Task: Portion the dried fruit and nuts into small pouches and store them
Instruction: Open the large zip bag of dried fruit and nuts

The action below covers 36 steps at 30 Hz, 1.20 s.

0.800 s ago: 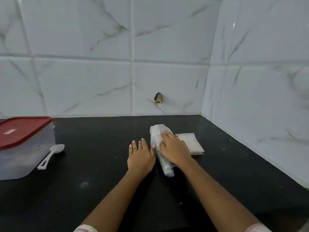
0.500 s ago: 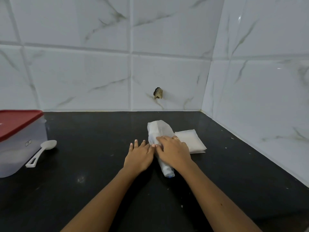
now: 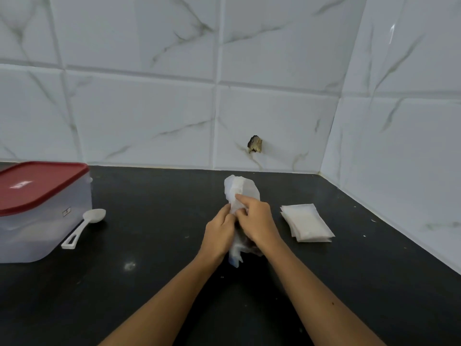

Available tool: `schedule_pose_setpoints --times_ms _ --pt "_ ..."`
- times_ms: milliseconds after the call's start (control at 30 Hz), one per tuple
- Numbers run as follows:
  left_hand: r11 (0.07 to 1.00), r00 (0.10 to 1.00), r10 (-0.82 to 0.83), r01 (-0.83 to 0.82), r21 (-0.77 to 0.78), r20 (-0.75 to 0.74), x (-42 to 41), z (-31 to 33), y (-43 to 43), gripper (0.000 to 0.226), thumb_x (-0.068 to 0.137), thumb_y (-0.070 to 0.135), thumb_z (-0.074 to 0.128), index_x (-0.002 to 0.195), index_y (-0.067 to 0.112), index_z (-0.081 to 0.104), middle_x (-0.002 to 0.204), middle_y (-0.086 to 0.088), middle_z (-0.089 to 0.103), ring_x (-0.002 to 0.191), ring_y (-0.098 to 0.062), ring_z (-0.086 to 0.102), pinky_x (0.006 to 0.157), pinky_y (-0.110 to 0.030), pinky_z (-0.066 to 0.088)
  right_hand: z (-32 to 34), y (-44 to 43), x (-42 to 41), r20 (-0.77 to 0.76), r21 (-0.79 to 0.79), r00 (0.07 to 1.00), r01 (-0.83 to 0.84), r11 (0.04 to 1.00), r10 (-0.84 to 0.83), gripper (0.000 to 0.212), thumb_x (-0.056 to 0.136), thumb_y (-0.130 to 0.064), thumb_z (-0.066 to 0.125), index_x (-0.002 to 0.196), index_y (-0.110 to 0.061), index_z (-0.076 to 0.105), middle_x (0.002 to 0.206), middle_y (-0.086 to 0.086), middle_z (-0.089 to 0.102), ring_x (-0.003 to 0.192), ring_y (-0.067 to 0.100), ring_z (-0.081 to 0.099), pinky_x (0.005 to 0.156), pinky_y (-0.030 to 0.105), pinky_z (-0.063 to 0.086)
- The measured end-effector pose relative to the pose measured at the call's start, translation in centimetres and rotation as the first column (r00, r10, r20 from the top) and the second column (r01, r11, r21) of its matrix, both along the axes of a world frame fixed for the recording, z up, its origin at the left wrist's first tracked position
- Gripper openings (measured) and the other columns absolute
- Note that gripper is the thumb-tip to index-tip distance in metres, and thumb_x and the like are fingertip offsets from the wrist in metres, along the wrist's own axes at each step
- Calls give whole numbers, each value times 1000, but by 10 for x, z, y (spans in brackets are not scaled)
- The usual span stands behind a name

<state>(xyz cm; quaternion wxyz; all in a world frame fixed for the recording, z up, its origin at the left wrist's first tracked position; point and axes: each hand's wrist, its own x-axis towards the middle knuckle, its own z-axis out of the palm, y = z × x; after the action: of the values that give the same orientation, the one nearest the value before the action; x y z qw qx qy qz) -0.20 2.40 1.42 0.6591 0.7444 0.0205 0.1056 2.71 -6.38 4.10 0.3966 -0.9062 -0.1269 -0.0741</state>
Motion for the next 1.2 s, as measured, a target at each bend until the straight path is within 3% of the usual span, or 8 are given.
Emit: schedule_pose_setpoints --times_ms 167,267,400,533,667,800,1067,1200 --pt "955 995 76 -91 -282 -64 6 9 20 36 93 21 41 127 26 53 119 -5 63 103 -22 63 92 -42 52 5 29 6 -51 284 998 -6 959 21 45 95 -7 40 138 -17 45 131 12 54 108 20 58 79 15 43" --pt "930 990 133 -138 -341 -36 8 13 38 25 97 22 39 112 24 59 103 -3 68 93 -19 66 78 -32 54 -3 40 9 -91 502 995 7 865 45 43 93 -7 43 134 -21 50 126 7 58 102 15 60 84 20 49" --pt "954 978 206 -204 -221 -12 13 9 62 29 96 17 46 124 15 53 114 -3 64 102 -18 62 91 -35 51 -10 42 15 -191 788 965 41 614 180 33 94 -12 50 126 -17 58 118 3 64 105 18 62 93 33 51" --pt "983 982 177 -180 -44 -62 16 13 72 30 95 24 49 120 10 57 111 -6 65 102 -21 62 93 -40 50 -16 44 15 -260 897 900 92 432 350 24 92 -9 53 108 -23 65 98 6 72 86 18 70 67 28 57" --pt "991 985 135 -132 33 -104 15 16 70 30 96 28 45 108 7 63 104 -9 66 92 -21 63 81 -33 52 -16 49 18 -322 869 867 111 483 380 45 91 -3 48 92 -47 58 95 12 72 81 24 69 64 34 54" --pt "983 981 145 -129 128 -129 14 19 70 28 95 37 45 99 12 57 96 -1 60 77 -7 56 58 -19 41 -12 46 16 -409 830 824 157 535 392 36 93 -9 45 65 -20 64 63 9 65 55 19 61 52 28 50" --pt "970 972 231 -227 -83 47 9 26 71 24 93 33 49 92 11 59 90 -1 62 75 -10 57 64 -24 44 0 53 8 -304 530 933 -3 848 193 62 80 -68 42 103 -16 67 111 10 62 100 21 62 86 33 51" --pt "941 987 160 -148 -304 16 8 31 68 17 97 24 43 89 15 55 83 -6 62 67 -14 59 59 -26 48 6 46 7 -40 488 990 -98 867 134 20 90 -35 54 108 -33 46 109 7 51 91 13 57 71 19 44"
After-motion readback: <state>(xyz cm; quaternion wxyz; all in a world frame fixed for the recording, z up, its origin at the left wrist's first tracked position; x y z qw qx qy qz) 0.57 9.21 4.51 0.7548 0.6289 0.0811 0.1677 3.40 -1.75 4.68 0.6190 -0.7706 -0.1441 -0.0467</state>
